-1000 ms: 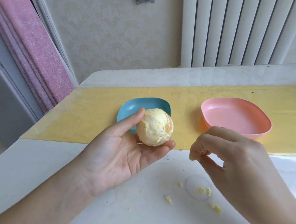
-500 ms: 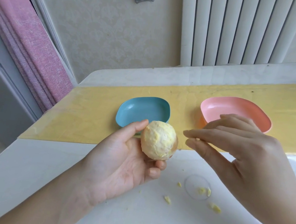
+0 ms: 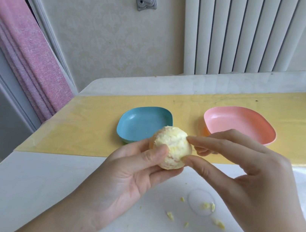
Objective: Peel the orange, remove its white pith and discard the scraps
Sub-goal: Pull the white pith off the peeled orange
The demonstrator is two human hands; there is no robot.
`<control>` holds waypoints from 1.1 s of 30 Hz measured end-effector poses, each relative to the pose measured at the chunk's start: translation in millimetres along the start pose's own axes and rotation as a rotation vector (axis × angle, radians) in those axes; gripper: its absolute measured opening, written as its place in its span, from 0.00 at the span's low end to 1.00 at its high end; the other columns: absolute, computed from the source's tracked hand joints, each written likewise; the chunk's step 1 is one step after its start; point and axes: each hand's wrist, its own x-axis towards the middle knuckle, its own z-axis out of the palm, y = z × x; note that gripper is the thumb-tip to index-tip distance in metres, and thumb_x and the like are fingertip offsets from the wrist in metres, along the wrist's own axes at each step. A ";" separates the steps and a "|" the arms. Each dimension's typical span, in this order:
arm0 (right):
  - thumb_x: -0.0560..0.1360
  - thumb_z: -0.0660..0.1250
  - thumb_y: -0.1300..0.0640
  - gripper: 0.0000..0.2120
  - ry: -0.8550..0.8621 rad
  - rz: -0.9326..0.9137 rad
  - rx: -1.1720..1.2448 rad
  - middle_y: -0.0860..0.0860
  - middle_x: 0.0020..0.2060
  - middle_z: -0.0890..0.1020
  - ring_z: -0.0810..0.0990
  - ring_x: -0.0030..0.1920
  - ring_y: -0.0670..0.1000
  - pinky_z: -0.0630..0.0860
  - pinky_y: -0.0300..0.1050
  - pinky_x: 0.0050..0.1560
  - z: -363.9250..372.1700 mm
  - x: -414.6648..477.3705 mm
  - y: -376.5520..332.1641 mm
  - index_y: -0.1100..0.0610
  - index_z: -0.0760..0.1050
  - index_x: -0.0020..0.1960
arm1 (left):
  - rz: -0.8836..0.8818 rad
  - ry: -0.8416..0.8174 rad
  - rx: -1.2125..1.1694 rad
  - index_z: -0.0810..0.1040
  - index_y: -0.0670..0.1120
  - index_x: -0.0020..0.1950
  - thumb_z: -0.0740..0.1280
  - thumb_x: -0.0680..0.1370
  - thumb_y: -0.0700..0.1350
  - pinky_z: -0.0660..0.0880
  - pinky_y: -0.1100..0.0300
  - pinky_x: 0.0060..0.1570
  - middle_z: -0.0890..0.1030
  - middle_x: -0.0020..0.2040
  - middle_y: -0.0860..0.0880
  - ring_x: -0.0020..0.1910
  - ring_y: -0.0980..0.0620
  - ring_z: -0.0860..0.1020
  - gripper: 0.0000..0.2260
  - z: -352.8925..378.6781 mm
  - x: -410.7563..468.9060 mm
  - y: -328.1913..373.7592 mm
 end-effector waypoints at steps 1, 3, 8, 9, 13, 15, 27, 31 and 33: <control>0.70 0.70 0.47 0.10 0.014 0.000 0.002 0.41 0.40 0.81 0.79 0.42 0.38 0.68 0.24 0.38 0.1 0.1 -1.3 0.49 0.82 0.49 | 0.024 0.004 0.025 0.79 0.35 0.59 0.79 0.65 0.44 0.78 0.56 0.53 0.80 0.60 0.38 0.57 0.45 0.80 0.26 1.1 -0.6 -0.9; 0.68 0.73 0.49 0.08 0.051 0.002 -0.002 0.39 0.39 0.81 0.80 0.41 0.36 0.69 0.24 0.39 -0.2 0.2 -3.5 0.48 0.82 0.46 | 0.087 0.017 0.082 0.78 0.37 0.60 0.79 0.64 0.45 0.77 0.58 0.53 0.80 0.60 0.38 0.58 0.45 0.80 0.27 1.9 -0.3 -2.6; 0.64 0.75 0.52 0.05 0.093 0.084 0.089 0.39 0.35 0.83 0.81 0.37 0.37 0.71 0.25 0.40 -1.5 0.1 -7.5 0.46 0.82 0.39 | 0.250 0.076 0.323 0.79 0.43 0.61 0.80 0.62 0.50 0.75 0.57 0.60 0.82 0.57 0.45 0.57 0.48 0.79 0.29 1.0 -0.3 -5.5; 0.63 0.75 0.52 0.04 0.094 0.109 0.135 0.40 0.35 0.83 0.81 0.37 0.38 0.73 0.26 0.39 -2.2 0.2 -7.7 0.46 0.82 0.38 | 0.263 0.082 0.340 0.79 0.44 0.61 0.81 0.61 0.50 0.75 0.57 0.59 0.82 0.57 0.45 0.57 0.49 0.79 0.31 0.4 -0.5 -5.7; 0.63 0.75 0.52 0.03 0.066 0.147 0.236 0.42 0.34 0.83 0.82 0.36 0.43 0.76 0.32 0.39 -3.8 1.8 -6.5 0.47 0.83 0.37 | 0.285 0.081 0.359 0.79 0.47 0.63 0.81 0.59 0.49 0.76 0.61 0.54 0.81 0.59 0.46 0.58 0.50 0.79 0.33 -0.7 -0.6 -6.1; 0.64 0.75 0.52 0.02 0.046 0.126 0.222 0.42 0.35 0.83 0.81 0.37 0.44 0.73 0.30 0.40 -4.8 3.2 -7.1 0.47 0.82 0.37 | 0.298 0.079 0.380 0.79 0.50 0.63 0.81 0.58 0.50 0.76 0.61 0.54 0.81 0.59 0.47 0.58 0.51 0.79 0.33 0.0 -0.7 -6.2; 0.71 0.72 0.53 0.04 0.040 0.006 0.148 0.41 0.40 0.79 0.80 0.44 0.46 0.73 0.32 0.46 -2.3 0.7 -4.6 0.50 0.78 0.44 | 0.315 0.058 0.348 0.77 0.43 0.63 0.81 0.60 0.50 0.72 0.52 0.63 0.80 0.60 0.41 0.60 0.43 0.78 0.33 1.1 -2.7 -11.3; 0.71 0.71 0.54 0.10 0.093 -0.025 0.127 0.46 0.43 0.81 0.80 0.44 0.44 0.72 0.30 0.44 -0.9 1.4 -5.6 0.53 0.82 0.52 | 0.317 0.056 0.346 0.78 0.44 0.60 0.82 0.59 0.50 0.75 0.53 0.60 0.81 0.57 0.44 0.56 0.46 0.79 0.32 -3.1 -6.1 -9.2; 0.72 0.71 0.55 0.08 0.106 -0.040 0.104 0.46 0.41 0.81 0.80 0.41 0.43 0.70 0.28 0.41 -2.0 1.3 -7.0 0.53 0.83 0.50 | 0.313 0.039 0.392 0.77 0.44 0.62 0.82 0.58 0.53 0.75 0.57 0.59 0.80 0.58 0.43 0.55 0.48 0.78 0.36 10.6 -4.2 -12.8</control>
